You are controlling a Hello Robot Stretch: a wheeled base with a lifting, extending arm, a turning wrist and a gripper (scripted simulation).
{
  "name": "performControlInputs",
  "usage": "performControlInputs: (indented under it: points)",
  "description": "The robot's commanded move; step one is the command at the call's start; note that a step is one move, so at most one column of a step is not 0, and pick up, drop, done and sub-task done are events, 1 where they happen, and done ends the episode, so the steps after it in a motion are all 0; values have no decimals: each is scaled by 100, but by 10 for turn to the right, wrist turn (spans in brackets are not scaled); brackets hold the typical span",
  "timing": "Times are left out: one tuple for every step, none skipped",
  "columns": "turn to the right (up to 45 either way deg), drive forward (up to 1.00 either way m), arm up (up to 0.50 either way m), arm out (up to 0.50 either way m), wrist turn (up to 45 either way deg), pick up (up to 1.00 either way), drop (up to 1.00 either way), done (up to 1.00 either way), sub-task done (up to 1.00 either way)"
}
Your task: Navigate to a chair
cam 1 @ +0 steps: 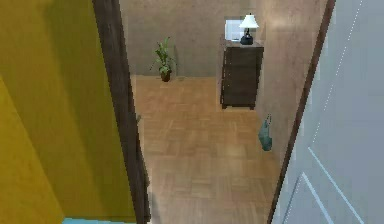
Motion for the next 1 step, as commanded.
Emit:
performControlInputs:
  points:
    - [30,0,0,0,0,0,0,0,0]
